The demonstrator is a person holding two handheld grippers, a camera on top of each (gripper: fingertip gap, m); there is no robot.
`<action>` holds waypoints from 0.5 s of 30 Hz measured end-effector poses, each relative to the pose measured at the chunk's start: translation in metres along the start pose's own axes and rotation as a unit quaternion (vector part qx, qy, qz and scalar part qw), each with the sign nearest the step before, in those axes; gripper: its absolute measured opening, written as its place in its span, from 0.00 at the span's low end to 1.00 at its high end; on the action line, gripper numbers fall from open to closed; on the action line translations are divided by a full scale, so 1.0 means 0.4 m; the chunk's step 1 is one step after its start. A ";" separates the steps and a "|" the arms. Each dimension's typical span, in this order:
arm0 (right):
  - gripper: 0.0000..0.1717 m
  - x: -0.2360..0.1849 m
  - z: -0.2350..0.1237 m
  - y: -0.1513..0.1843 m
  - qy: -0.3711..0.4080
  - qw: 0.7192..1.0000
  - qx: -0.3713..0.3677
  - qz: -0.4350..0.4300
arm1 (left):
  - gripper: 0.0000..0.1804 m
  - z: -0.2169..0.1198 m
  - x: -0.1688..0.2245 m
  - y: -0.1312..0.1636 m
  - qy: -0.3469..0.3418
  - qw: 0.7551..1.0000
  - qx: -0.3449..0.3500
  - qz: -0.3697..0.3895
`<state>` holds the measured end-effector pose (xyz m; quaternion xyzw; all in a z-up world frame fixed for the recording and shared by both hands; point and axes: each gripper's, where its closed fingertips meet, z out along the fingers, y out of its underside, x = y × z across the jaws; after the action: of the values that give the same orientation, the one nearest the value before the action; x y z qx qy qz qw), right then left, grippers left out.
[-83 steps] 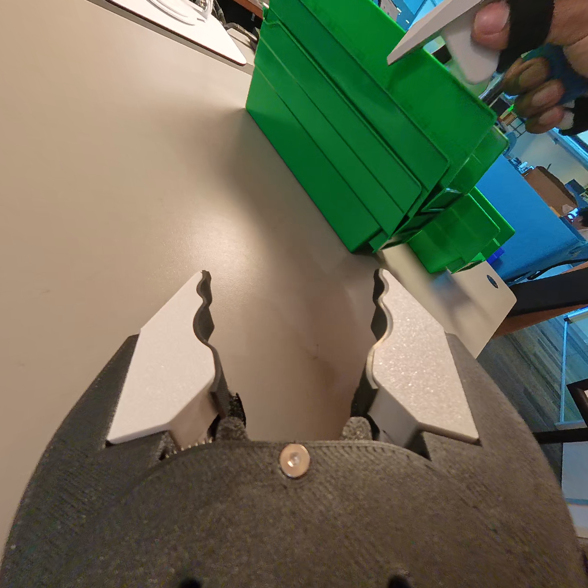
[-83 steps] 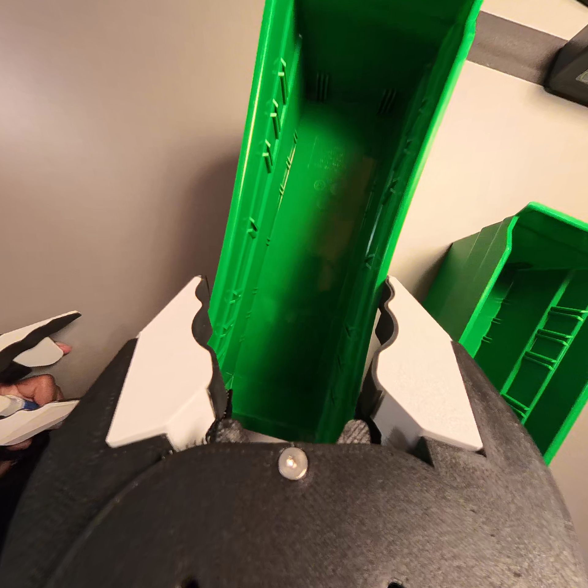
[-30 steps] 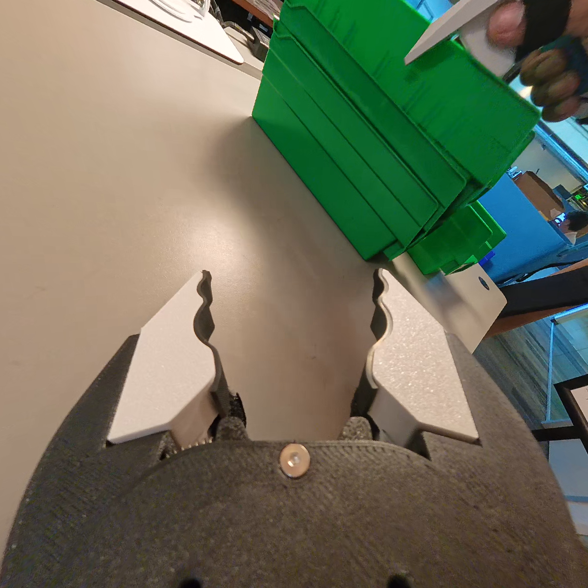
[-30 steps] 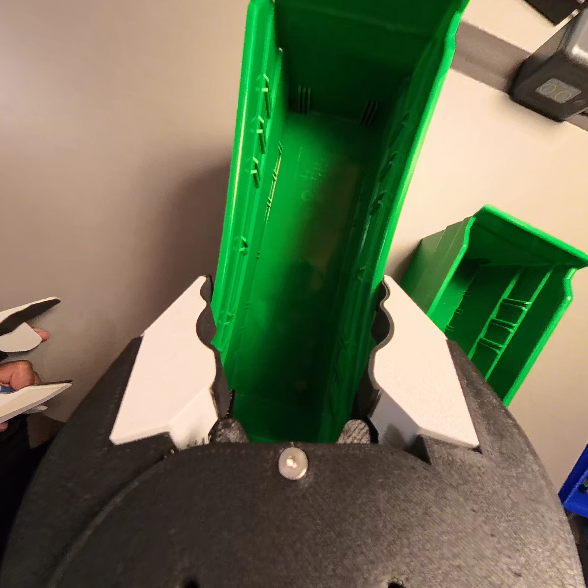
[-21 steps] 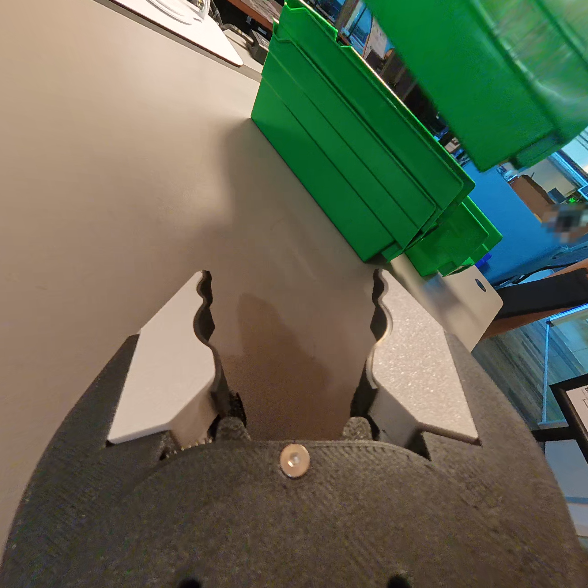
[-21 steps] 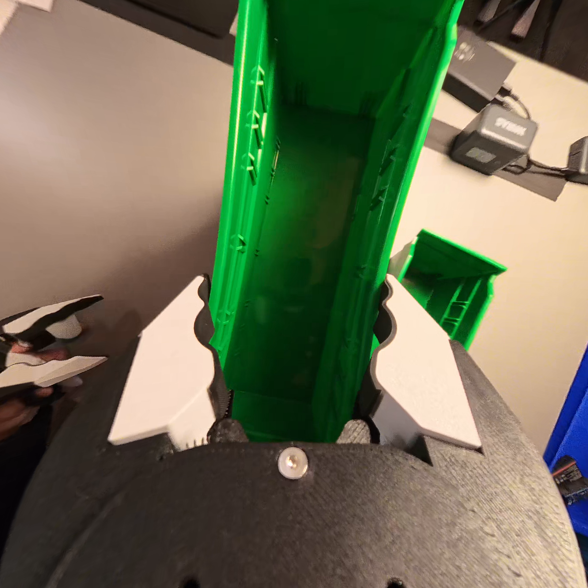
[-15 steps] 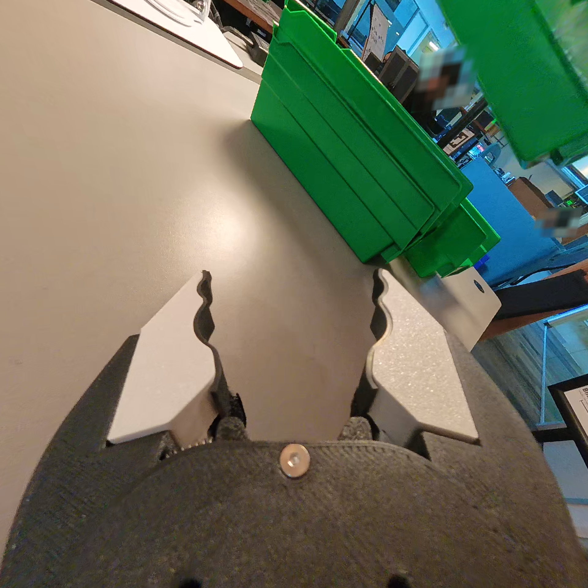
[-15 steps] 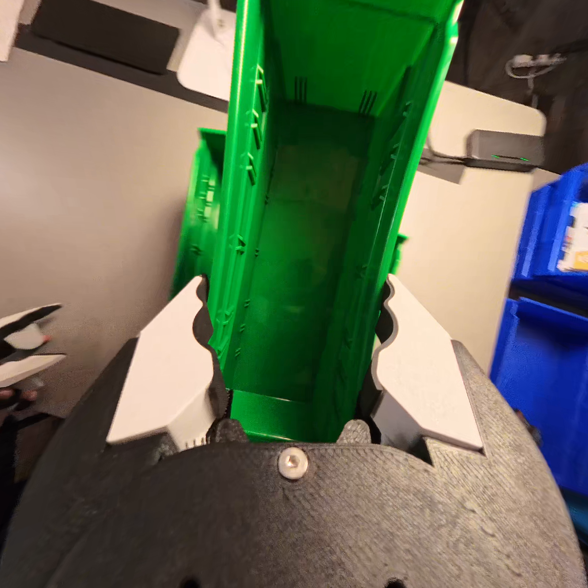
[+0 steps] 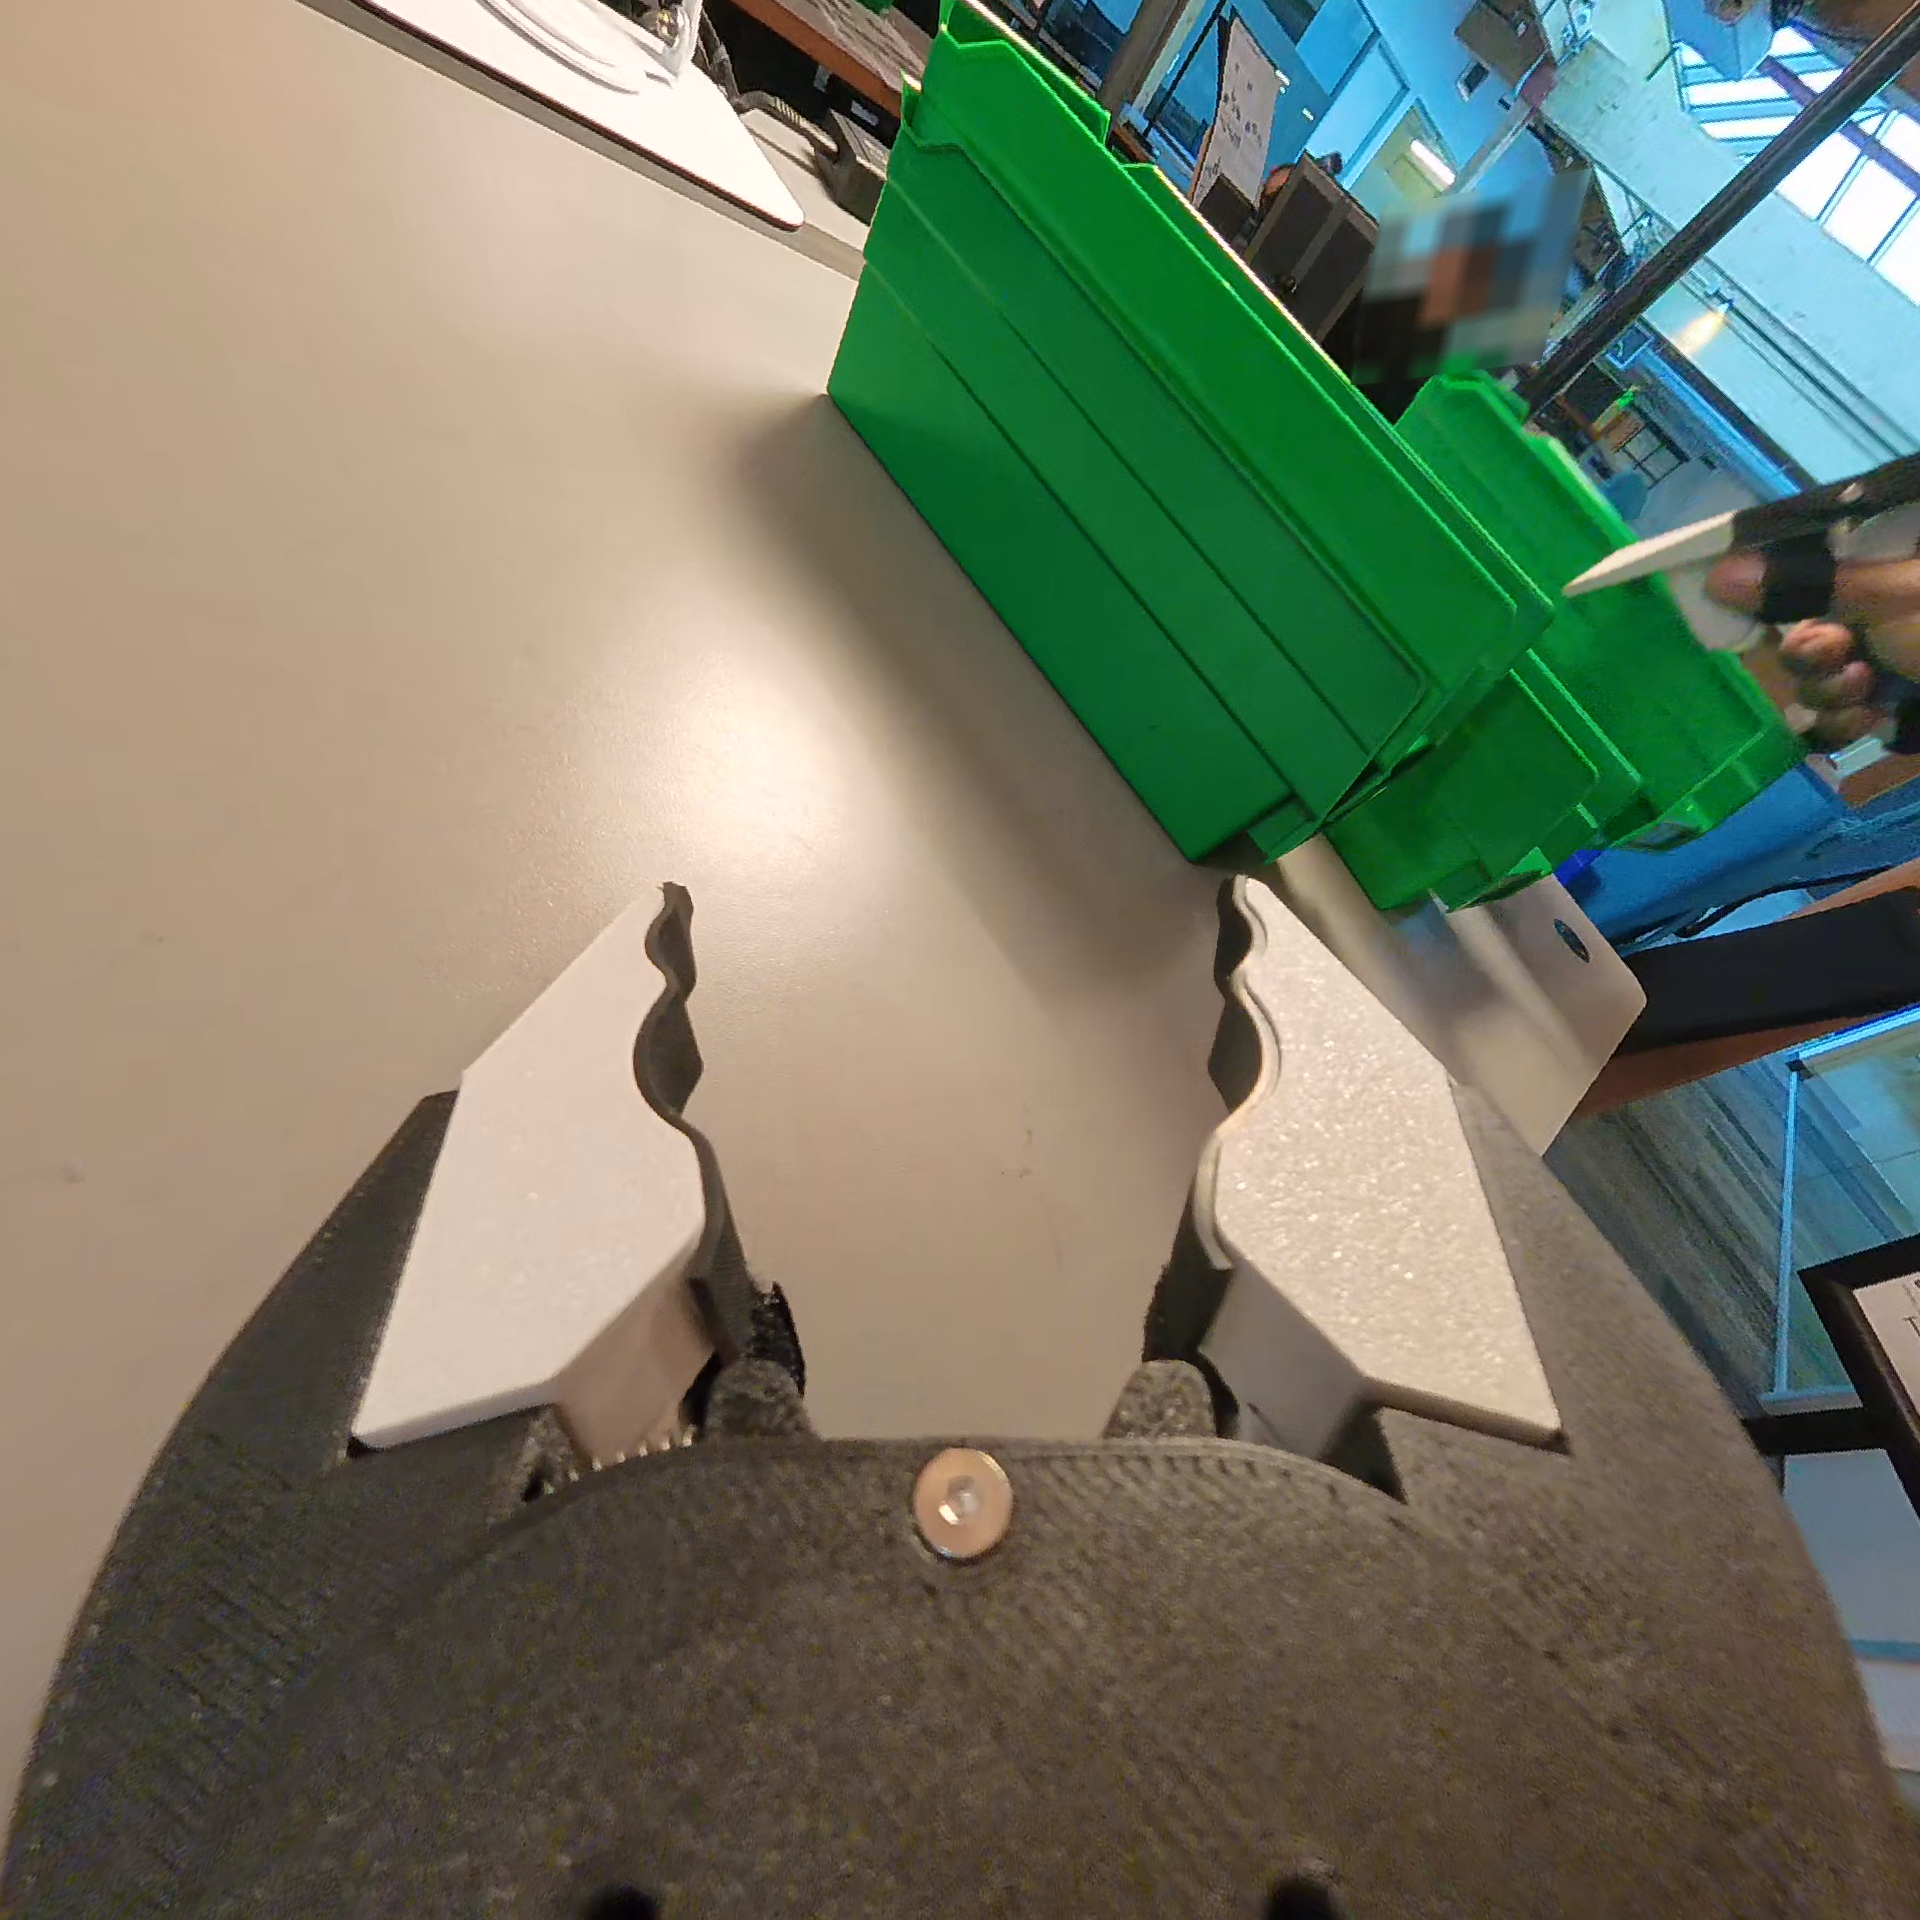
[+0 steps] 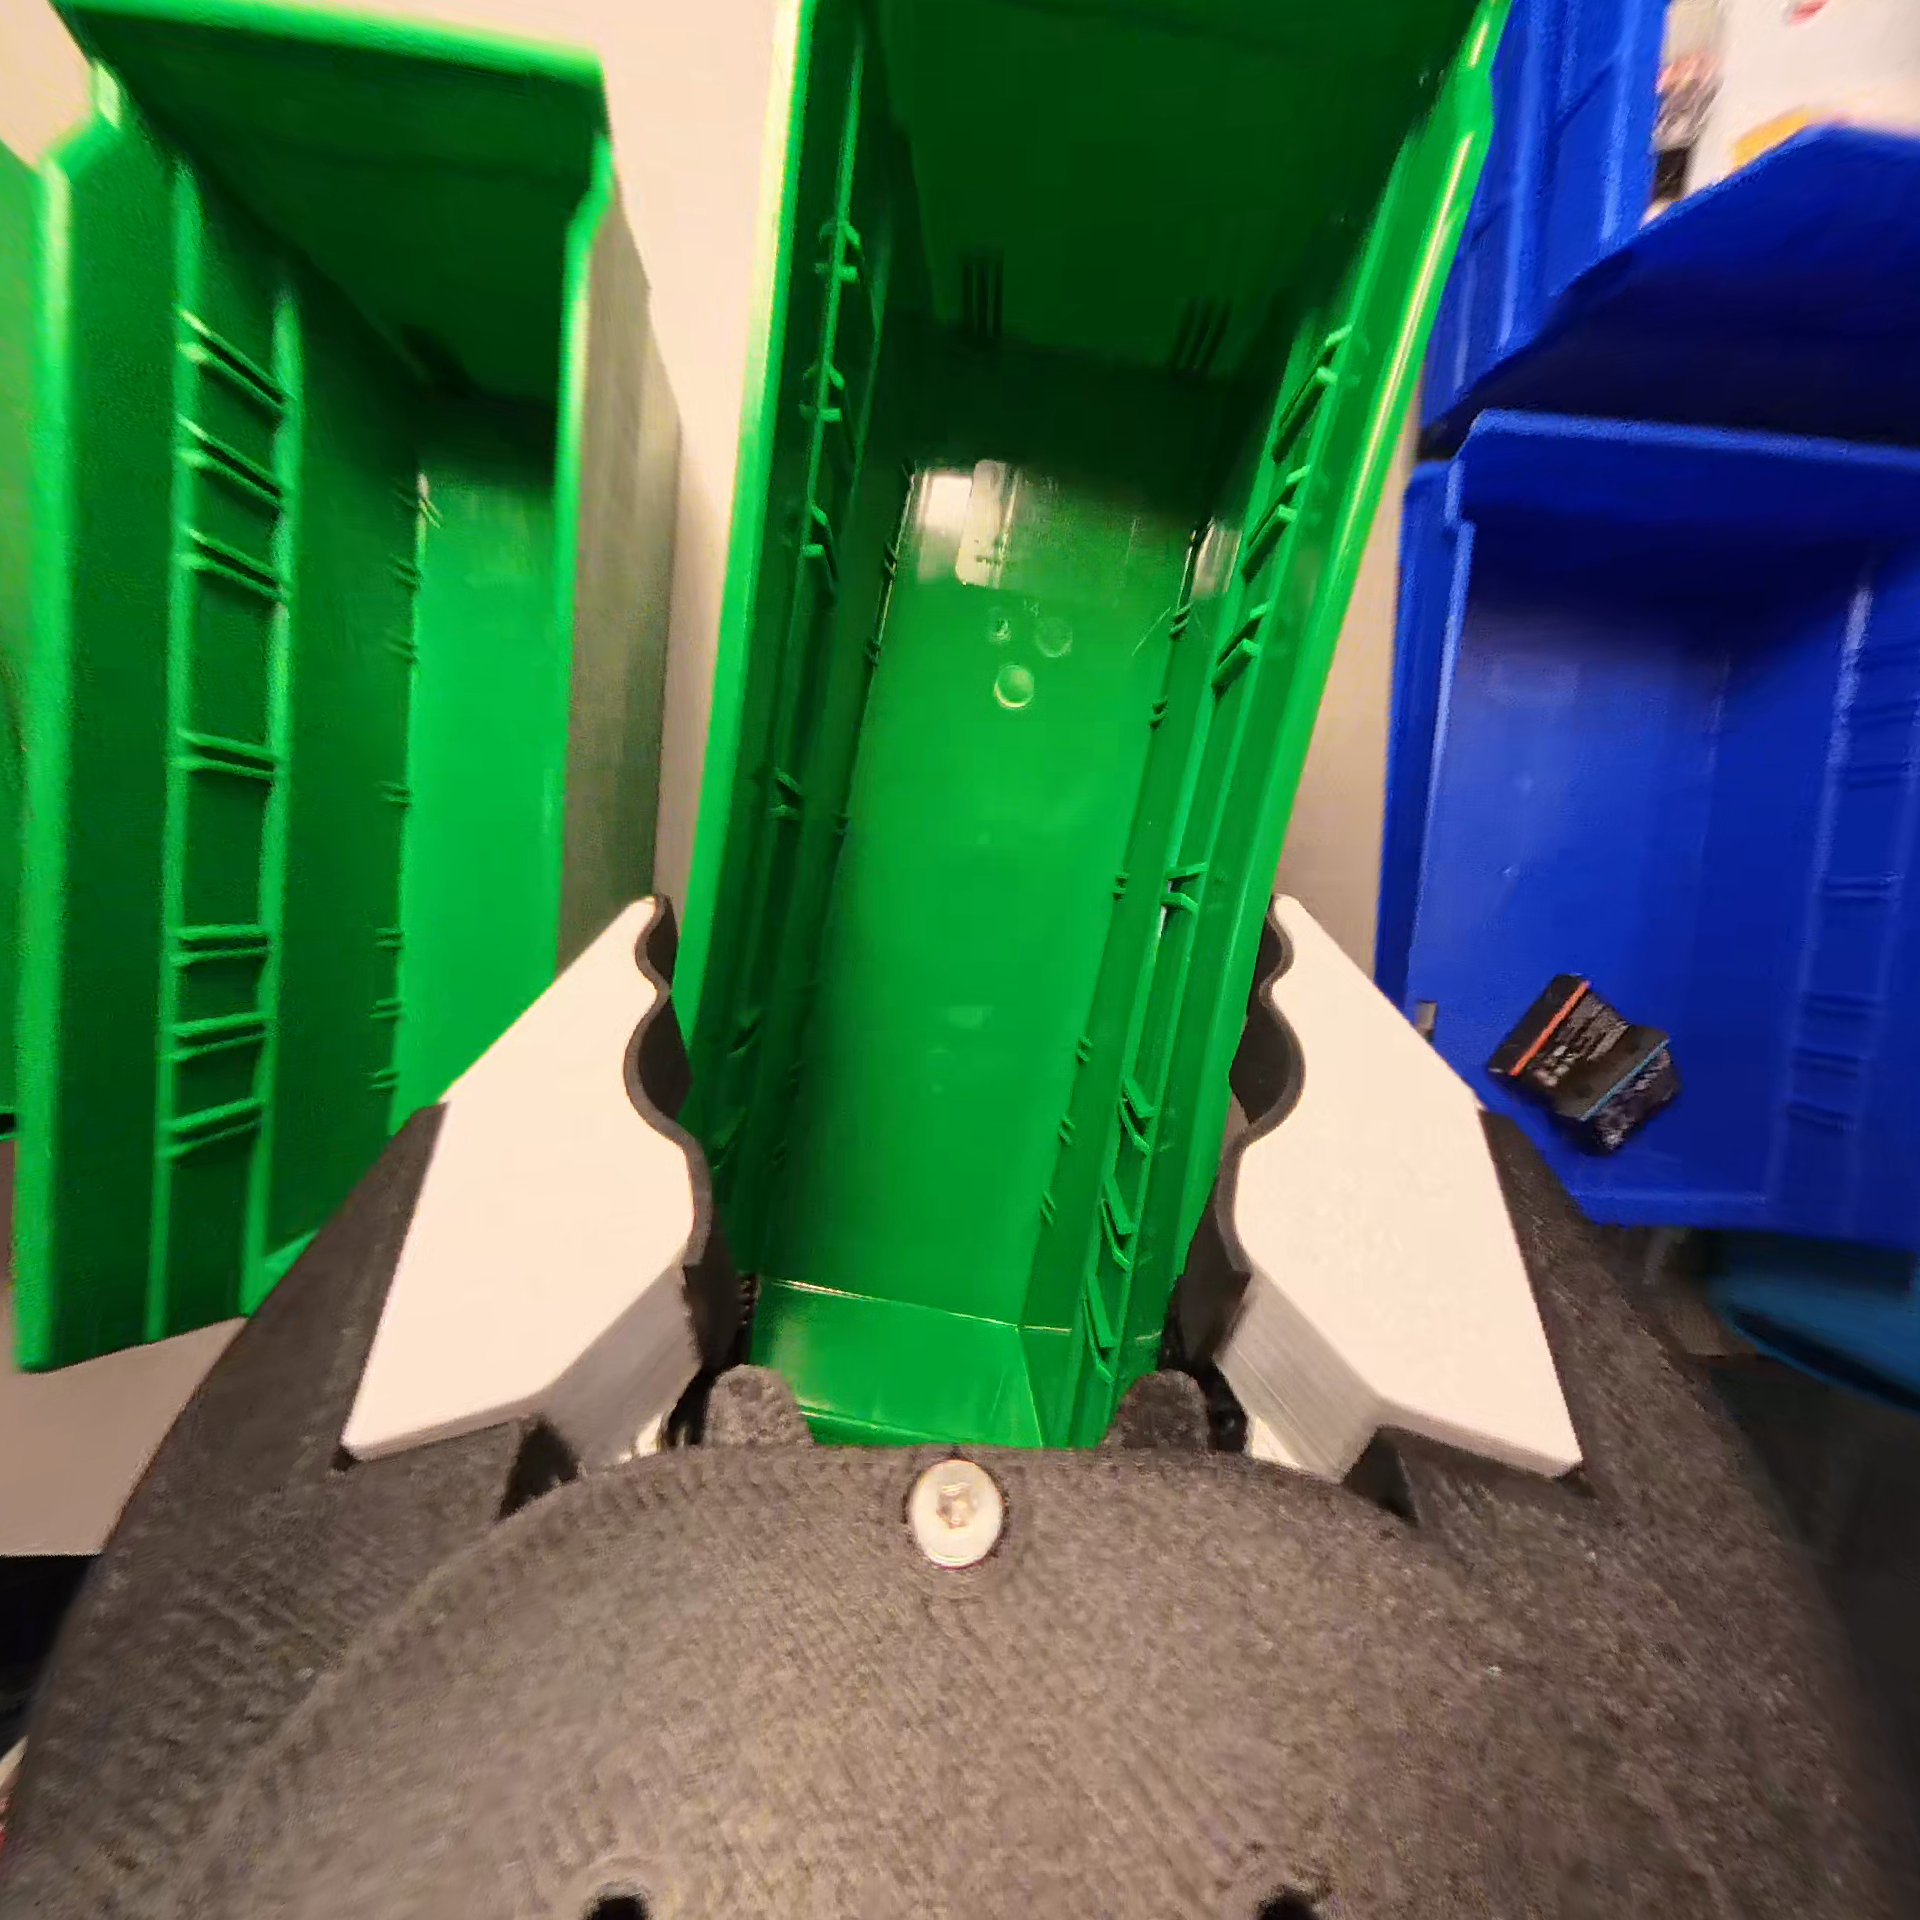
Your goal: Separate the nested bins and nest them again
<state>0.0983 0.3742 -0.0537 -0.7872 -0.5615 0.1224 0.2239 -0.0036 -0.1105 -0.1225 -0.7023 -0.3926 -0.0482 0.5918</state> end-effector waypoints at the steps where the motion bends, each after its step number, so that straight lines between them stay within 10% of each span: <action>1: 0.64 0.000 0.023 0.021 -0.006 1.000 -0.006 0.001 | 0.55 0.000 0.000 0.000 0.000 1.000 0.000 0.000; 7: 0.73 -0.019 0.103 0.086 -0.044 0.999 -0.009 0.011 | 0.55 -0.003 0.000 -0.003 0.002 1.000 0.005 -0.003; 15: 0.72 -0.008 -0.002 0.067 -0.066 0.996 0.048 0.025 | 0.55 -0.002 -0.001 -0.002 0.000 1.000 0.004 -0.002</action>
<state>0.1198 0.3636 -0.0662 -0.7795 -0.5489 0.2060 0.2207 -0.0039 -0.1114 -0.1216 -0.6994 -0.3938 -0.0480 0.5945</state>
